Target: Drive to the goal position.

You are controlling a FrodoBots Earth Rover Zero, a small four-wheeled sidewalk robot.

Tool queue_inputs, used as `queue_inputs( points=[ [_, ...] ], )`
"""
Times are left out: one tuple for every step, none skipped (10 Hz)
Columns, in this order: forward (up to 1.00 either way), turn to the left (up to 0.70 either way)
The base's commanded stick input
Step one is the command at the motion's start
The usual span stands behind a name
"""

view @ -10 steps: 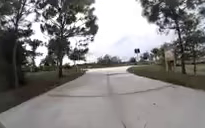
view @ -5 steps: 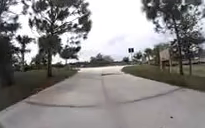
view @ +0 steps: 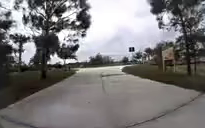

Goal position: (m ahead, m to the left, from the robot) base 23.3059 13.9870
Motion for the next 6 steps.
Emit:
queue_inputs(
  points=[
    [0.85,0.00],
    [0.85,0.00],
    [0.85,0.00],
    [0.85,0.00],
    [0.85,0.00],
    [0.85,0.00]
  ],
)
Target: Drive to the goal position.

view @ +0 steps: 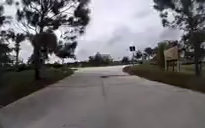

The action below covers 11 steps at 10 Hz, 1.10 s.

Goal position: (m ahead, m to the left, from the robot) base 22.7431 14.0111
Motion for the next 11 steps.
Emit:
queue_inputs(
  points=[
    [0.85,0.00],
    [0.85,0.00],
    [0.85,0.00],
    [0.85,0.00],
    [0.85,0.00],
    [0.85,0.00],
    [0.85,0.00],
    [0.85,0.00],
    [0.85,0.00],
    [0.85,0.00],
    [0.85,0.00]
  ],
)
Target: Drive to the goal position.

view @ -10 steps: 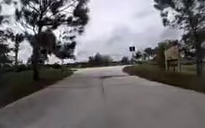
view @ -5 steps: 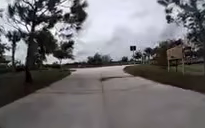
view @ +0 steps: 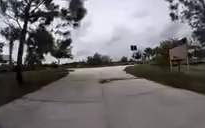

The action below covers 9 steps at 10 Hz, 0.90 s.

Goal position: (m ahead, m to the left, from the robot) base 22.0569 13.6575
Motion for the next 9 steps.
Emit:
queue_inputs(
  points=[
    [0.85,0.00],
    [0.85,0.00],
    [0.85,0.00],
    [0.85,0.00],
    [0.85,0.00],
    [0.85,0.00],
    [0.85,0.00],
    [0.85,0.00],
    [0.85,0.24]
  ],
)
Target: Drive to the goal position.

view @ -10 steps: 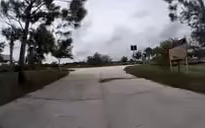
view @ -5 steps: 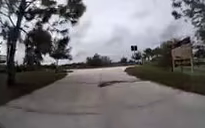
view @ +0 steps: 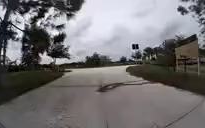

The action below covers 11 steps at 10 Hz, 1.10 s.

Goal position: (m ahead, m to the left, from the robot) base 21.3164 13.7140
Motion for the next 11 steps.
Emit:
queue_inputs(
  points=[
    [0.85,0.34],
    [0.85,0.24],
    [0.85,0.04],
    [0.85,0.00],
    [0.85,0.00],
    [0.85,0.00],
    [0.85,0.00],
    [0.85,0.00],
    [0.85,0.00],
    [0.85,0.00],
    [0.85,0.00]
  ],
)
